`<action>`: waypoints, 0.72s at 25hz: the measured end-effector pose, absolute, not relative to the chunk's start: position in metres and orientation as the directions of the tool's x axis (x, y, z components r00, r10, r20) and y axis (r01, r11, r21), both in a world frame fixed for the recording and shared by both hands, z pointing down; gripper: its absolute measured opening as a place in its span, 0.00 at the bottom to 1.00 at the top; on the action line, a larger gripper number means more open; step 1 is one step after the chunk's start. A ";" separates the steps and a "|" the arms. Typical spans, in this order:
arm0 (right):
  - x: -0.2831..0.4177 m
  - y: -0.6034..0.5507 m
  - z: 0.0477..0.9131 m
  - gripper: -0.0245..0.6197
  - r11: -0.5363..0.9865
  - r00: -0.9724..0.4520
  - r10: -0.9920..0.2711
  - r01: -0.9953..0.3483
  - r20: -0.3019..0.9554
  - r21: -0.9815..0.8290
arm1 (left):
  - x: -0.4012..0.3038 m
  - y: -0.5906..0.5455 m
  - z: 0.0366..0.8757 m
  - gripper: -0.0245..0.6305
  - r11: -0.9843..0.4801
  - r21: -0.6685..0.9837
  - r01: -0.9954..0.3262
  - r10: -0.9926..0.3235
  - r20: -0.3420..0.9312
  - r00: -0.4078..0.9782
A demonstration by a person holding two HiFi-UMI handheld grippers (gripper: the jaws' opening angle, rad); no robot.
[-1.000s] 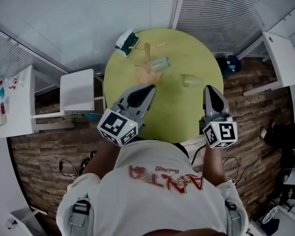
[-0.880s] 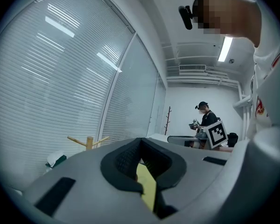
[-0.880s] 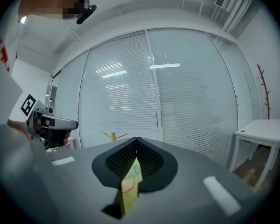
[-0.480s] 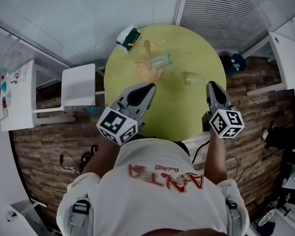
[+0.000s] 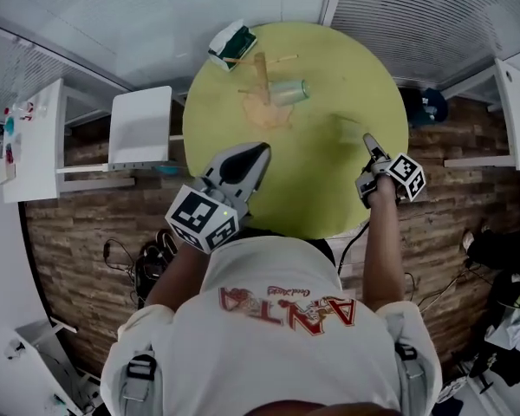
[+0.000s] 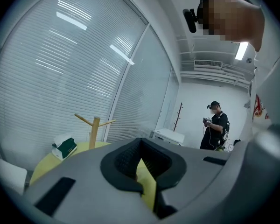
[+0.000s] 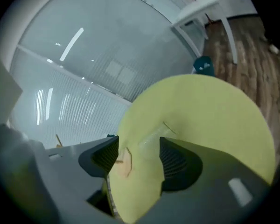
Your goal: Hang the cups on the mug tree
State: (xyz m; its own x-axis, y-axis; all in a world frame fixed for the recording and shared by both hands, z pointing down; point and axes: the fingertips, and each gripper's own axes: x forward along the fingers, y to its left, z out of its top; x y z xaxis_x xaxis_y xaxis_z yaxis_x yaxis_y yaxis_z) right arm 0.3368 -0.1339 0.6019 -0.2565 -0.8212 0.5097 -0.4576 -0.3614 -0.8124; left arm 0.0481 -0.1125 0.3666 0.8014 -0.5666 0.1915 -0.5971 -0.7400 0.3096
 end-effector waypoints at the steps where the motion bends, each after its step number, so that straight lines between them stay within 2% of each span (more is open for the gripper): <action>1: 0.339 -0.135 0.616 0.44 -0.394 -0.258 -0.817 -0.405 0.516 -0.825 | 0.048 -0.112 0.369 0.05 -0.733 0.310 -0.606 -0.574 0.198 0.795; 5: 0.351 -0.145 0.652 0.54 -0.494 -0.228 -0.805 -0.251 0.547 -0.832 | 0.045 -0.113 0.378 0.05 -0.696 0.318 -0.644 -0.605 0.225 0.764; 10: 0.347 -0.165 0.676 0.56 -0.572 -0.222 -0.780 -0.126 0.585 -0.810 | 0.046 -0.112 0.389 0.05 -0.670 0.339 -0.661 -0.617 0.243 0.749; 14: 0.341 -0.176 0.691 0.56 -0.631 -0.202 -0.741 -0.114 0.640 -0.767 | 0.045 -0.113 0.392 0.05 -0.667 0.348 -0.659 -0.614 0.244 0.751; 18: 0.339 -0.186 0.705 0.56 -0.656 -0.197 -0.689 -0.241 0.698 -0.715 | 0.038 -0.117 0.395 0.05 -0.663 0.356 -0.659 -0.615 0.243 0.750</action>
